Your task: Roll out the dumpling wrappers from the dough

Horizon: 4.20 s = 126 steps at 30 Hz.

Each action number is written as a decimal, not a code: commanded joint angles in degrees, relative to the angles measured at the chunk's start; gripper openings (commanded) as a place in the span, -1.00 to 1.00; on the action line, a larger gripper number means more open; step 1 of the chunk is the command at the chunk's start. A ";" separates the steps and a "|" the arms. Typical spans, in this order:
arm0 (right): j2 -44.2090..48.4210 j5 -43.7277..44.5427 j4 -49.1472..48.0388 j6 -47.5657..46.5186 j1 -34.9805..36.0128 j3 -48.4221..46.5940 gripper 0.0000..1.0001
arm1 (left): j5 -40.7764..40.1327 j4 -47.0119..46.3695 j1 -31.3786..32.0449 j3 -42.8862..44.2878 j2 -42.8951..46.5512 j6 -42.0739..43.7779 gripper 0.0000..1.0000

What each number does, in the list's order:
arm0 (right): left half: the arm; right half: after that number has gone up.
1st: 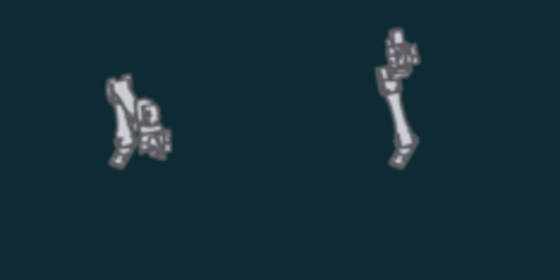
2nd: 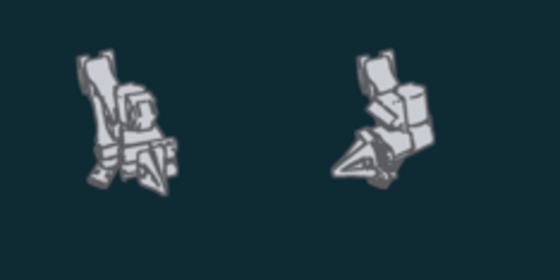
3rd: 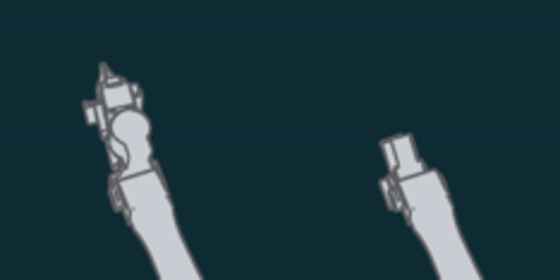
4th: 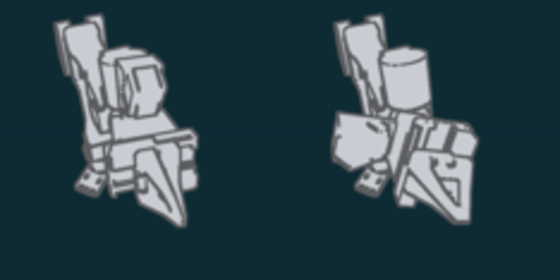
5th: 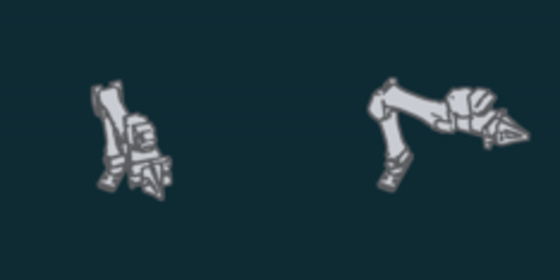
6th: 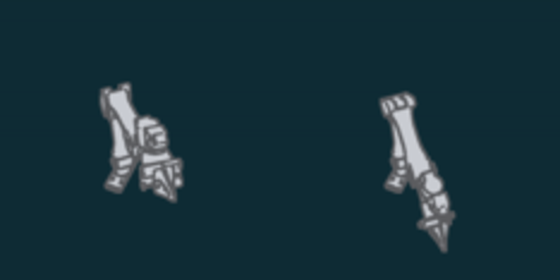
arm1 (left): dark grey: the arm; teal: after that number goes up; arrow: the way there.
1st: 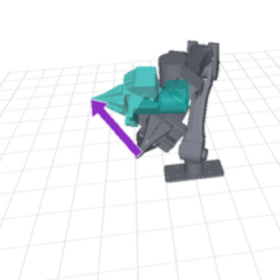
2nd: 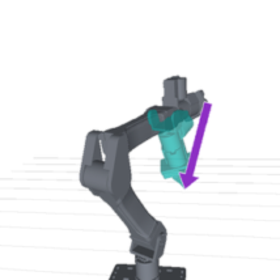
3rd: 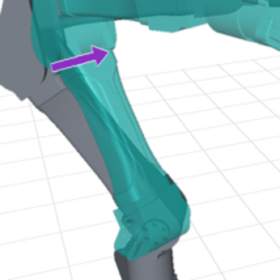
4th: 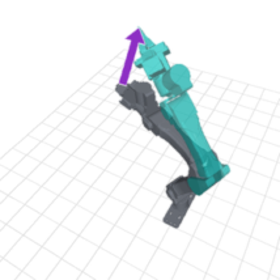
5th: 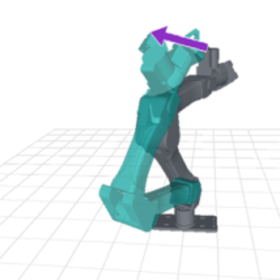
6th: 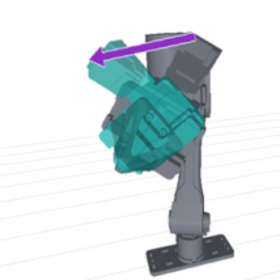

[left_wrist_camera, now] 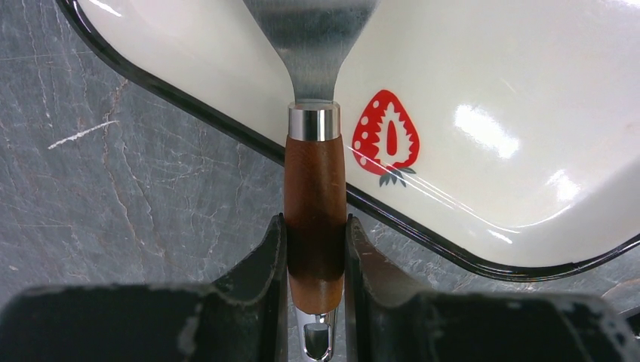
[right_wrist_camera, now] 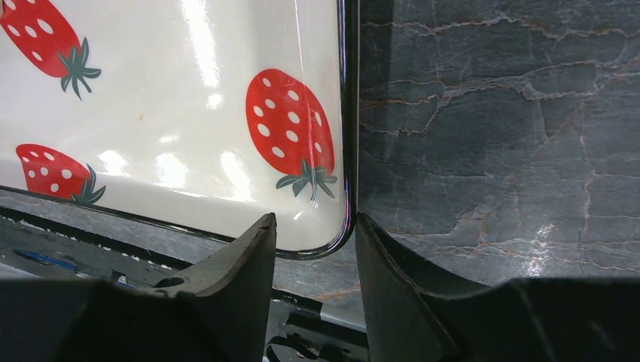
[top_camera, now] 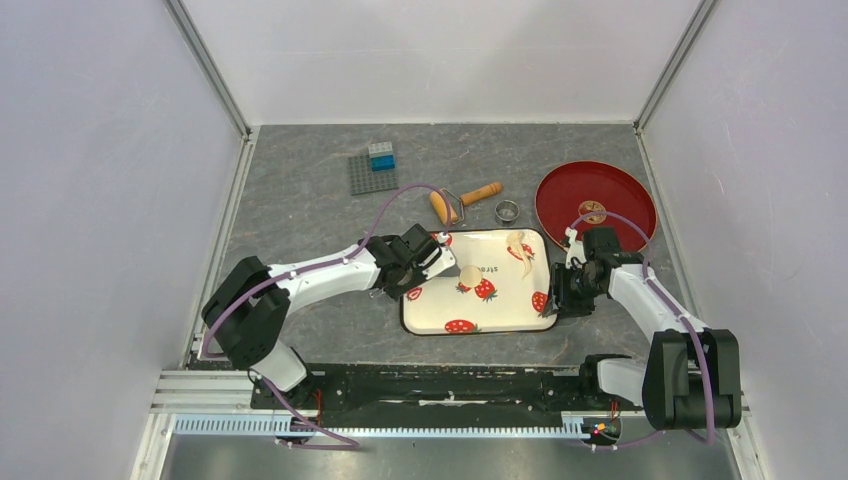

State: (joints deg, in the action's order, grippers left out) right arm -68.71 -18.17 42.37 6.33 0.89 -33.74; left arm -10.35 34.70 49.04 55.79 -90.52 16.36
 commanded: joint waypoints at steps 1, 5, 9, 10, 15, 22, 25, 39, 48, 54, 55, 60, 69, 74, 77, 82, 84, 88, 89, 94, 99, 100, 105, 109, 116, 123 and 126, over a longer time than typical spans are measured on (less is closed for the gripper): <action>0.12 -2.00 -1.46 -0.58 -0.01 0.25 -0.11 | 2.04 1.92 1.40 1.34 -0.45 0.30 -0.96; 0.14 -2.03 -1.41 -0.54 -0.01 0.34 -0.11 | 2.42 2.19 1.72 1.16 0.03 0.42 -0.96; 0.04 -2.05 -1.48 -0.56 0.08 0.38 -0.11 | 2.99 2.66 2.03 1.16 0.64 0.16 -0.96; 0.06 -2.09 -1.41 -0.60 0.07 0.34 -0.11 | 3.12 2.74 2.03 1.08 0.84 0.03 -0.96; -0.02 -2.01 -1.50 -0.61 0.26 0.41 -0.11 | 3.47 2.66 2.12 1.03 0.49 -0.51 -0.96; 0.09 -2.02 -1.50 -0.53 0.35 0.43 -0.11 | 3.55 2.55 2.07 2.17 -1.54 -1.78 -0.96; 0.19 -2.00 -1.50 -0.54 0.35 0.43 -0.11 | 3.25 2.48 2.12 2.94 -2.44 -2.85 -0.96; 0.08 -1.87 -1.36 -0.56 0.50 0.25 -0.11 | 2.43 3.00 2.12 6.42 -5.61 -7.81 -0.96; -0.25 -1.88 -1.46 -0.62 0.54 0.17 -0.11 | 2.25 4.43 2.89 7.93 -6.83 -7.04 -0.96; -0.35 -1.88 -1.41 -0.64 0.63 0.16 -0.12 | 3.13 4.41 4.00 8.19 -7.68 -6.80 -0.96; -0.26 -1.87 -1.41 -0.66 0.64 0.15 -0.11 | 3.33 4.41 4.07 8.24 -7.73 -6.61 -0.96; -0.33 -1.88 -1.44 -0.67 0.62 0.07 -0.12 | 4.34 4.37 4.71 8.28 -7.66 -5.19 -0.96; -0.25 -1.93 -1.47 -0.66 0.78 0.16 -0.11 | 7.16 2.25 4.84 8.52 -7.65 -6.82 -0.96; 0.00 -2.02 -1.33 -0.71 0.81 0.07 -0.10 | 8.90 -0.28 4.85 8.38 -7.82 -8.92 -0.96; 0.30 -2.21 -1.16 -1.02 0.87 -0.18 -0.07 | 10.01 -2.34 4.79 7.78 -7.02 -10.13 -0.96; 1.01 -2.23 -0.76 -1.29 0.90 -0.72 0.09 | 10.09 -5.61 4.79 6.25 -4.50 -12.04 -0.96; 1.36 -2.47 -0.62 -1.53 0.88 -0.88 0.18 | 11.87 -7.16 4.67 5.33 -3.07 -12.97 -0.96; 2.06 -2.50 0.10 -1.77 0.92 -1.83 0.38 | 12.61 -10.25 4.24 2.98 -0.28 -14.95 -0.96; 2.29 -2.40 0.17 -1.80 0.87 -2.15 0.44 | 12.69 -10.83 4.15 2.35 0.52 -15.25 -0.96; 3.13 -1.53 1.17 -1.93 0.87 -4.83 0.65 | 12.84 -11.80 3.65 0.94 2.37 -15.73 -0.96; 2.42 0.51 1.79 -1.76 0.87 -9.06 0.73 | 14.03 -12.94 2.44 -0.30 4.74 -18.12 -0.96; 1.84 1.19 1.84 -1.78 0.88 -10.19 0.74 | 14.30 -13.14 2.10 -0.56 5.40 -18.52 -0.96; -4.19 4.93 2.10 -2.46 0.87 -18.20 0.81 | 15.16 -13.34 1.07 -2.06 8.87 -19.70 -0.96; -11.93 7.34 2.01 -2.80 0.87 -26.06 0.88 | 15.53 -12.58 0.32 -3.17 12.30 -20.47 -0.96; -26.99 9.15 2.27 -3.03 0.87 -41.02 0.93 | 16.27 -11.76 -0.07 -4.83 16.16 -21.28 -0.96; -37.77 4.88 3.10 -4.04 0.87 -47.50 0.93 | 16.18 -12.52 -0.61 -7.40 18.22 -21.98 -0.96; -39.55 1.52 2.85 -4.77 0.94 -45.16 0.93 | 16.13 -12.45 -0.83 -7.71 18.52 -22.07 -0.96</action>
State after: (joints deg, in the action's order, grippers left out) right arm -106.56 -12.23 44.73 3.20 1.65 -79.37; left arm 4.86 25.19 48.64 48.07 -74.19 -3.49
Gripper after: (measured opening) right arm 0.965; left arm 0.278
